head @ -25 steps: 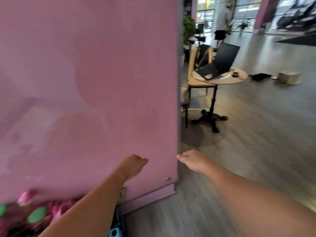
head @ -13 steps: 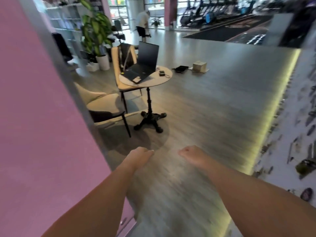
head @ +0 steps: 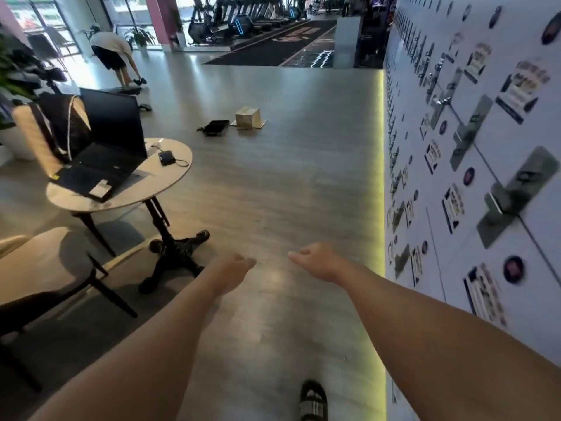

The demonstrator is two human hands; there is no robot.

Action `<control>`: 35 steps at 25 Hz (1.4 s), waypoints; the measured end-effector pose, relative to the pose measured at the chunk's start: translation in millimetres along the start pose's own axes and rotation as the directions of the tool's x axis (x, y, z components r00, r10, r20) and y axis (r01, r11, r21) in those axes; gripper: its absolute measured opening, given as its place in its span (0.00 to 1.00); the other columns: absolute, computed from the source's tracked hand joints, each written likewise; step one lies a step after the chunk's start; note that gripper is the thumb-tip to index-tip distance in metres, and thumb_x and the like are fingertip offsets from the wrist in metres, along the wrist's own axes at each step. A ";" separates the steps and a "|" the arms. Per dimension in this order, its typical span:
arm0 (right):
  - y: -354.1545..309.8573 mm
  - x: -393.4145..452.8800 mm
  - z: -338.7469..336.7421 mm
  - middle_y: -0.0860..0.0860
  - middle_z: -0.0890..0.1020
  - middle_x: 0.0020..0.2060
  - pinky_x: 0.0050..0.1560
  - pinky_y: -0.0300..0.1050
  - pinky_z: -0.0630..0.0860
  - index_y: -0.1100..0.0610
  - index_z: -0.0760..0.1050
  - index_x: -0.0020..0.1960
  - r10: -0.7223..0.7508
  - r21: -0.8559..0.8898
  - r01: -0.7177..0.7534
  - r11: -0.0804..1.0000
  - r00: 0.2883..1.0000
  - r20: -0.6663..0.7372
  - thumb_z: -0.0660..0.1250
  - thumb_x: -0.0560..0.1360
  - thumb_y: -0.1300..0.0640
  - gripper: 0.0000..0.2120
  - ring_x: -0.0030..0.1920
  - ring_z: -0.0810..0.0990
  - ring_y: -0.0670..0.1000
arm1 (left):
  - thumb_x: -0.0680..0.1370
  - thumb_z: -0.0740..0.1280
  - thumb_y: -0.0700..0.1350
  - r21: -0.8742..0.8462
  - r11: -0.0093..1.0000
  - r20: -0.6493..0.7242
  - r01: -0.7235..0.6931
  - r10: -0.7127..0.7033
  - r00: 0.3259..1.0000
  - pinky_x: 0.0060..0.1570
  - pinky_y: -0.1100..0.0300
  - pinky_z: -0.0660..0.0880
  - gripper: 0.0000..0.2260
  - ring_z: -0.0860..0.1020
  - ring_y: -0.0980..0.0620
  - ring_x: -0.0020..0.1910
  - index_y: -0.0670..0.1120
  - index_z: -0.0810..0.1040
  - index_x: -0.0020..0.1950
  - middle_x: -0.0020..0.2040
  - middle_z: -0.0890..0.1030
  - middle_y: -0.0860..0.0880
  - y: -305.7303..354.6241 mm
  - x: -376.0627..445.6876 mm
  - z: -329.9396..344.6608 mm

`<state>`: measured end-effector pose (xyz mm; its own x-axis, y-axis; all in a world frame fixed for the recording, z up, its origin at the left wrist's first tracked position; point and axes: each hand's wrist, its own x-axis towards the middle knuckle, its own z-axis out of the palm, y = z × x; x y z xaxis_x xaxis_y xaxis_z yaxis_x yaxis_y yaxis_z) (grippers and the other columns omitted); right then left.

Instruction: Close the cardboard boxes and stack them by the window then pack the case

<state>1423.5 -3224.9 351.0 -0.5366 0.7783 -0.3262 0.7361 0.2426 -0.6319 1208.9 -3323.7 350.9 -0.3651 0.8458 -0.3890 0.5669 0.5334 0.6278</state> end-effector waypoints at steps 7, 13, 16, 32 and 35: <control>3.3 191.3 -102.9 0.57 0.84 0.49 0.52 0.46 0.75 0.63 0.82 0.52 -0.015 0.014 0.016 1.000 0.999 -0.048 0.61 0.81 0.40 0.26 0.53 0.82 0.58 | 0.81 0.62 0.57 0.034 0.998 -0.004 -0.060 0.060 0.998 0.39 0.57 0.67 0.12 0.72 0.55 0.37 0.51 0.74 0.44 0.41 0.74 0.52 92.8 176.8 -62.3; -4.3 354.4 -175.6 0.58 0.85 0.53 0.56 0.47 0.76 0.62 0.82 0.55 -0.048 -0.009 0.048 0.999 0.997 -0.059 0.61 0.81 0.40 0.25 0.55 0.82 0.57 | 0.82 0.63 0.52 0.051 0.995 -0.039 -0.089 0.091 0.995 0.43 0.58 0.63 0.10 0.70 0.52 0.44 0.47 0.71 0.46 0.45 0.71 0.47 136.9 338.3 -124.2; -8.2 447.9 -209.1 0.58 0.84 0.54 0.58 0.48 0.76 0.61 0.82 0.56 -0.060 -0.052 0.057 0.997 0.996 -0.067 0.61 0.81 0.39 0.25 0.56 0.81 0.56 | 0.82 0.63 0.51 0.056 0.991 -0.056 -0.125 0.128 0.990 0.45 0.56 0.67 0.12 0.78 0.47 0.48 0.45 0.77 0.46 0.44 0.77 0.43 153.5 435.9 -149.6; 24.3 910.7 -447.0 0.56 0.84 0.51 0.53 0.46 0.74 0.59 0.82 0.52 0.027 -0.019 -0.029 0.999 0.994 -0.102 0.60 0.81 0.39 0.24 0.54 0.81 0.57 | 0.80 0.62 0.60 0.126 0.984 -0.018 -0.128 0.131 0.991 0.50 0.59 0.69 0.19 0.78 0.43 0.58 0.47 0.84 0.57 0.53 0.82 0.45 349.4 947.1 -235.5; 31.7 998.4 -503.1 0.55 0.82 0.59 0.56 0.44 0.71 0.58 0.81 0.59 0.022 -0.007 -0.022 1.000 0.998 -0.057 0.60 0.81 0.38 0.25 0.61 0.79 0.56 | 0.80 0.62 0.59 0.118 0.990 -0.028 -0.076 0.080 0.996 0.48 0.58 0.68 0.18 0.78 0.42 0.56 0.47 0.83 0.47 0.49 0.81 0.45 394.6 1027.3 -248.2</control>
<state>1118.7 -2148.8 359.0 -0.4957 0.8154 -0.2990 0.7507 0.2293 -0.6195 874.3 -2246.5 366.2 -0.3392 0.8850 -0.3189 0.6759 0.4651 0.5716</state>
